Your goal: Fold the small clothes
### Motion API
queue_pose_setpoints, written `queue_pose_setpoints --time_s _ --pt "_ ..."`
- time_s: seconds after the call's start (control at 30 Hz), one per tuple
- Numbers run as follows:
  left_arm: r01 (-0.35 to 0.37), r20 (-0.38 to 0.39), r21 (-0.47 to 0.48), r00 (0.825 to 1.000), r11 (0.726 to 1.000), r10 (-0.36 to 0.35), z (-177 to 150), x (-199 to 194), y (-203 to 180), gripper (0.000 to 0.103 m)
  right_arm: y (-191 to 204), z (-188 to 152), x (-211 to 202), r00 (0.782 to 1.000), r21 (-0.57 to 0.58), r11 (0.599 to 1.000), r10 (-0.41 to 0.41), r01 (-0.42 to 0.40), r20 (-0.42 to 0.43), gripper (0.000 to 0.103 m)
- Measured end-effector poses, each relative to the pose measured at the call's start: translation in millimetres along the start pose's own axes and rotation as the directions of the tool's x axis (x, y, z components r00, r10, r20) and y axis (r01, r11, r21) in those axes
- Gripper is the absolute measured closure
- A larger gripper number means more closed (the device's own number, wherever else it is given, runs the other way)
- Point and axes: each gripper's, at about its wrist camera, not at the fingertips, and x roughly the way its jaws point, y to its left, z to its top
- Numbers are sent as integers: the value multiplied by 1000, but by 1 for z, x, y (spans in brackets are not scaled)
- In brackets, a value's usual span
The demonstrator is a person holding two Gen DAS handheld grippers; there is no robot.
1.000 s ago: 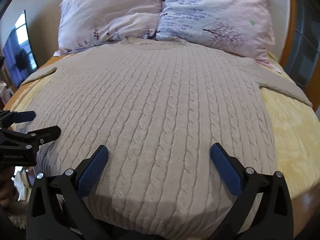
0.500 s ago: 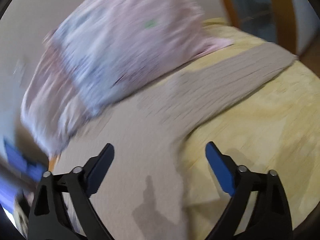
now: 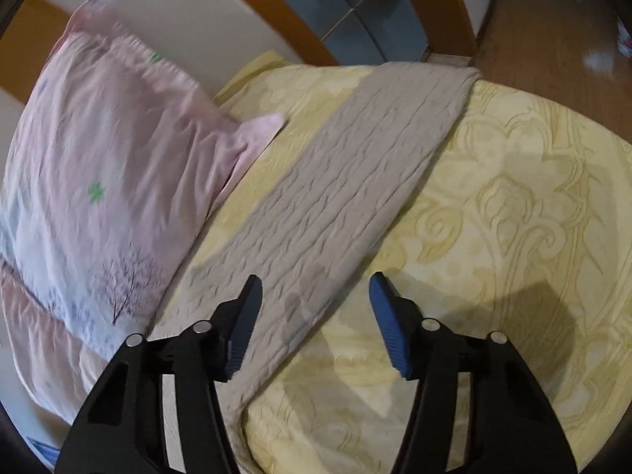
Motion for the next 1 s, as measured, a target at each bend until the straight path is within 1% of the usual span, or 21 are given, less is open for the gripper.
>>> queue_pose_setpoints --time_s 0.03,0.1,0.13,0.17,0.2,0.23,0.3,0.37,0.43,0.5,0.53,0.6,0.67,0.73,0.77,0.83,0.87,0.93,0.97,1.0 --pt "10 -7 -12 1000 1000 -10 1 2 2 2 -3 3 1 1000 11 1000 6 -6 4 48" --pt "28 -6 -34 1000 999 -29 3 6 4 2 -11 12 6 1000 45 999 29 -30 10 57" --pt "39 9 -43 999 998 -39 4 6 5 2 -12 15 10 999 64 997 35 -35 11 60" --pt "51 25 -51 998 997 -50 4 4 6 2 -18 21 11 999 99 994 34 -35 18 68" --pt "66 43 -59 997 996 -63 4 3 7 2 -21 24 12 999 117 993 30 -32 21 72" --pt "80 61 -66 995 995 -76 4 1 9 2 -28 28 12 999 145 989 28 -32 31 74" --pt "105 82 -75 992 992 -99 6 -1 11 2 -31 31 13 999 155 988 16 -22 44 85" --pt "123 72 -62 990 990 -118 9 0 11 2 -29 31 15 998 122 992 -11 5 54 90" --pt "113 68 -51 992 992 -110 11 0 10 2 -23 30 14 998 78 997 -19 14 66 92" --pt "104 76 -44 992 994 -101 14 0 10 2 -13 29 5 995 38 999 10 -14 103 92" --pt "106 80 -45 992 993 -102 15 0 11 2 -3 29 -1 992 0 1000 30 -30 124 92" --pt "128 85 -64 989 990 -122 16 0 13 2 13 25 -11 988 -62 997 54 -45 146 92" --pt "169 79 -108 984 980 -161 18 2 17 2 37 19 -22 983 -143 986 105 -83 151 92" --pt "212 75 -160 977 964 -202 19 5 21 2 64 7 -32 975 -223 964 177 -144 137 92" --pt "238 79 -197 971 951 -227 19 6 25 2 76 0 -35 970 -256 951 207 -170 125 92" --pt "259 84 -231 966 938 -246 21 8 27 2 101 -17 -41 960 -326 917 269 -228 84 92" --pt "268 86 -237 963 934 -254 22 8 27 2 119 -32 -42 951 -374 888 306 -269 42 92" --pt "275 89 -232 961 933 -262 24 8 24 2 144 -59 -38 936 -437 837 349 -329 -37 92" --pt "283 90 -231 959 931 -269 25 8 23 2 156 -79 -34 928 -473 804 361 -361 -95 92" --pt "290 90 -235 957 928 -276 26 9 21 2 164 -96 -28 922 -497 780 360 -382 -143 92"
